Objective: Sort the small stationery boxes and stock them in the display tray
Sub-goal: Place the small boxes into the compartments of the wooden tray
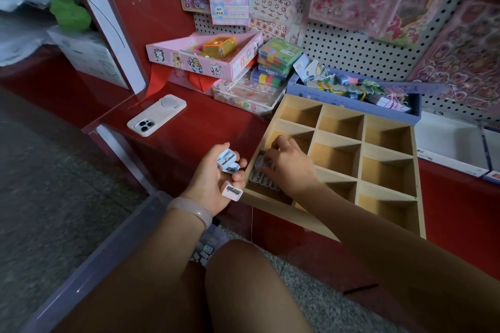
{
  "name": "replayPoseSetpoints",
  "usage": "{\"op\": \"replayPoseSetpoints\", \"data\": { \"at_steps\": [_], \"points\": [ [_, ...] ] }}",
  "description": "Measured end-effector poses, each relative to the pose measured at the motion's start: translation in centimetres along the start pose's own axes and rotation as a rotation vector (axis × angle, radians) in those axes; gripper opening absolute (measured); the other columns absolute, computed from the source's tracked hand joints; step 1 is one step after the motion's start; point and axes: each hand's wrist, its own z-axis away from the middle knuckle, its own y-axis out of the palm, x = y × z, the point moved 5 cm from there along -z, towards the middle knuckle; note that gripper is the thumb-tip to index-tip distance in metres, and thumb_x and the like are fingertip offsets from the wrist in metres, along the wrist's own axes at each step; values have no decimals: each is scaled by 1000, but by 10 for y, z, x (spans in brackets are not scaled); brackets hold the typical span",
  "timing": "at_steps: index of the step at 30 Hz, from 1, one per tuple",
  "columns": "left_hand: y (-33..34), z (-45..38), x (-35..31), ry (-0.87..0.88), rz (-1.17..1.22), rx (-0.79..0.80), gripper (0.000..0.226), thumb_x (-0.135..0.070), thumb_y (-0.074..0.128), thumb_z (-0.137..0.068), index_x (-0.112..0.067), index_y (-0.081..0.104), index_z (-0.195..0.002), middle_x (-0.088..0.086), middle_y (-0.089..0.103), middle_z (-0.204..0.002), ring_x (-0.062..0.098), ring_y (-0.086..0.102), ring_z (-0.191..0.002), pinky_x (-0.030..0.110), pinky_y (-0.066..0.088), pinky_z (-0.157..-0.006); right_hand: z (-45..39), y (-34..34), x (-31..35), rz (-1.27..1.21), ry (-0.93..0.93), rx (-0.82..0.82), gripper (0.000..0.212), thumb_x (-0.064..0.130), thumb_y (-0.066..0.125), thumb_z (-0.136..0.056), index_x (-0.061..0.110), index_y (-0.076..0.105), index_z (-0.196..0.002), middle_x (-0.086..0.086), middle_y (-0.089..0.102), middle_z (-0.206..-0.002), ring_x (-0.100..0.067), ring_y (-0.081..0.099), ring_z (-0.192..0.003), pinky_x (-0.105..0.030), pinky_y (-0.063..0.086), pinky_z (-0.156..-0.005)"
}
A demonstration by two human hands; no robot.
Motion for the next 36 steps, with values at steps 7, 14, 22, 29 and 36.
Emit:
{"op": "replayPoseSetpoints", "data": {
  "at_steps": [7,14,22,29,36],
  "points": [
    [-2,0,-1,3,0,-27,35,-34,43,-94,-13,41,-66,3,48,-63,9,35,-35,14,27,-35,-4,5,-2,-91,2,-9,35,33,52,-94,9,61,-117,-9,45,-121,-25,43,-113,-35,45,-82],
    [5,-4,6,22,-27,-8,35,-43,43,-96,-16,47,-72,-2,46,-56,7,39,-39,15,30,-35,-3,-30,23,-668,-107,-202,18,24,70,-82,11,69,-95,-8,60,-97,-13,54,-77,-24,44,-76],
    [16,-2,10,23,-93,-30,35,-43,39,-98,-18,54,-77,-4,52,-53,5,49,-43,14,36,-38,4,-34,33,-600,-181,-147,26,23,74,-77,10,59,-94,-3,65,-88,-17,58,-77,-31,46,-70],
    [13,3,8,-27,2,-39,27,-31,38,-94,-10,42,-78,9,51,-60,13,36,-36,15,27,-38,6,-29,-22,-461,32,-224,17,32,65,-86,16,65,-92,2,67,-90,-14,61,-77,-34,52,-67],
    [6,4,10,-19,96,-27,27,-28,37,-94,-9,43,-76,10,50,-66,12,37,-36,13,29,-37,17,2,-12,-93,-156,-82,25,22,55,-91,5,62,-109,-10,59,-115,-30,53,-102,-40,51,-70]
  ]
}}
